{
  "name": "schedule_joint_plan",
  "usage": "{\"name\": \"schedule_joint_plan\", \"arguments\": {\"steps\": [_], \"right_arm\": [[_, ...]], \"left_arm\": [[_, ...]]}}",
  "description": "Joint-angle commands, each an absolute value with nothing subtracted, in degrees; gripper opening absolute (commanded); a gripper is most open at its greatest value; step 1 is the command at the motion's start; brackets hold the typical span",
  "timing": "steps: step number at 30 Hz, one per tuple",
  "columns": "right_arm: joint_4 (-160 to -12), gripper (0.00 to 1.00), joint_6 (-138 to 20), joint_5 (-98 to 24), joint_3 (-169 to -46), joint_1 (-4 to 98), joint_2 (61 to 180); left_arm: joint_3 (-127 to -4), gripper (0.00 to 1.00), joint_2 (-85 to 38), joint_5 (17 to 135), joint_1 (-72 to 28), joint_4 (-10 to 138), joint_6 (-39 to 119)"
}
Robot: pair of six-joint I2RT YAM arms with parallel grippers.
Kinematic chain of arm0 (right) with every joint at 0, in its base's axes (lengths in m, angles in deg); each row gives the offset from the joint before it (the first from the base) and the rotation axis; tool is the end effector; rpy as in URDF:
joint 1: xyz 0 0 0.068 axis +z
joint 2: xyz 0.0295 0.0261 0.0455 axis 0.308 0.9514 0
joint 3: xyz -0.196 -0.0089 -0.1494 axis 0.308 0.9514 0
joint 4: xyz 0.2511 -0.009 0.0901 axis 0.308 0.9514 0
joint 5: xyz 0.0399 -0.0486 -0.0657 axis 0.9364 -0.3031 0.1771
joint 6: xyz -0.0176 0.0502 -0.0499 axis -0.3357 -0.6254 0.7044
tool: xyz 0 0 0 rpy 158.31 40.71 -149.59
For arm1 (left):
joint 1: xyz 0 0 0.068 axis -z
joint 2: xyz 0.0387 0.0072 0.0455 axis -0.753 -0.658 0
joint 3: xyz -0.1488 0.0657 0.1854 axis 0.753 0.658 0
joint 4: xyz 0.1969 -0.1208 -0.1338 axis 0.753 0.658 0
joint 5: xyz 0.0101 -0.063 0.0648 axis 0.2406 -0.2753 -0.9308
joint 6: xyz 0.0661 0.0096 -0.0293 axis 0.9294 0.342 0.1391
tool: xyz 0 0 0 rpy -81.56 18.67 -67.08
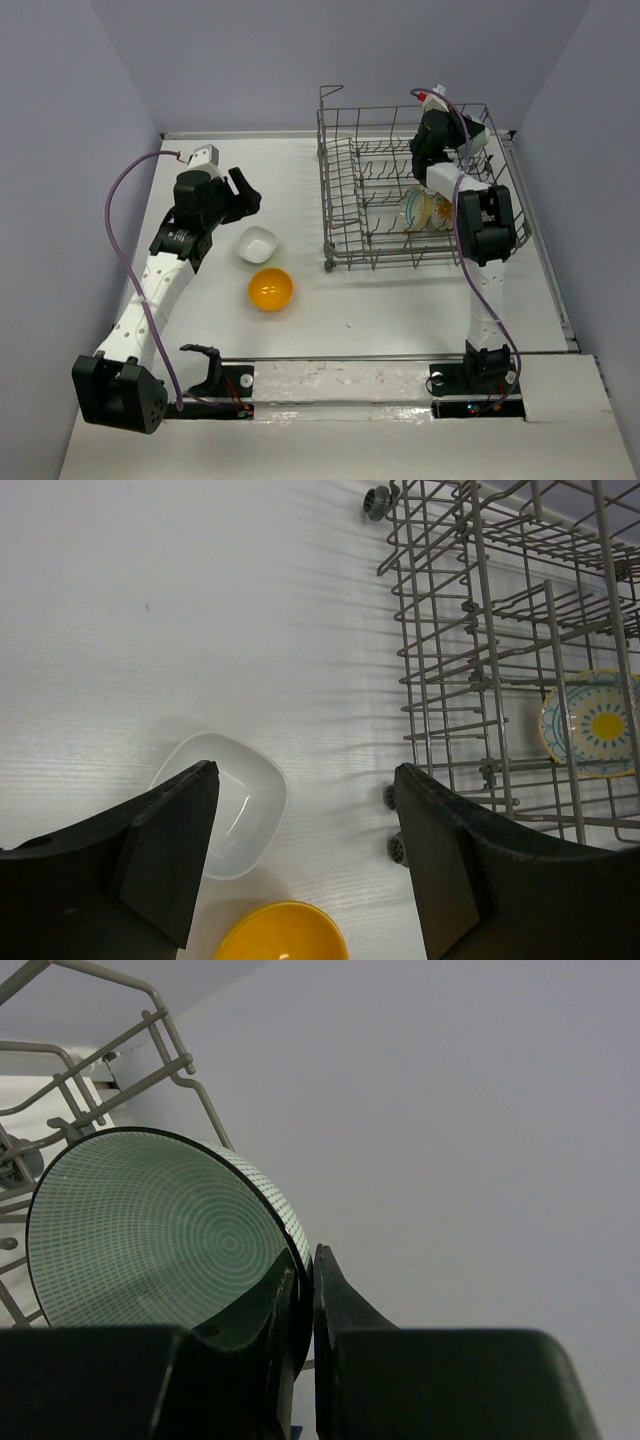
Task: Load the bowls into the dish rack
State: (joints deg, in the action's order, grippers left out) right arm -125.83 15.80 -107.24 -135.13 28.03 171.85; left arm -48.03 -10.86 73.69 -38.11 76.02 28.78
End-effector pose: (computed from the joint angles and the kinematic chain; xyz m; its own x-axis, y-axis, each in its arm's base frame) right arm 0.5299 0.0394 0.2315 -0.6695 -0.5479 -0.5015 0.4406 0.2507 -0.8620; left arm 0.2886 -0.0612 0.3098 -0.3800 -0.3135 -0.8702 0.1507 0.9073 -0.3927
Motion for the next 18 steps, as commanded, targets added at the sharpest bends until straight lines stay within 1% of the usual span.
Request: {"name": "schedule_joint_plan", "arguments": {"steps": [1,10,18], "right_arm": [[-130.8,0.01,14.9,-106.6,-136.3,27.6,172.9],[-131.2,0.01,15.3,-106.6,-136.4,27.6,174.5],[-132.4,0.04,16.1,-106.7,-137.2,28.1,175.8]], "left_arm": [[-47.5,0.80,-10.7,74.8,-38.6,73.8,28.7],[-47.4,0.80,-10.8,74.9,-38.6,73.6,28.7],[-47.4,0.80,-10.9,75.0,-38.6,73.6,28.6]]}}
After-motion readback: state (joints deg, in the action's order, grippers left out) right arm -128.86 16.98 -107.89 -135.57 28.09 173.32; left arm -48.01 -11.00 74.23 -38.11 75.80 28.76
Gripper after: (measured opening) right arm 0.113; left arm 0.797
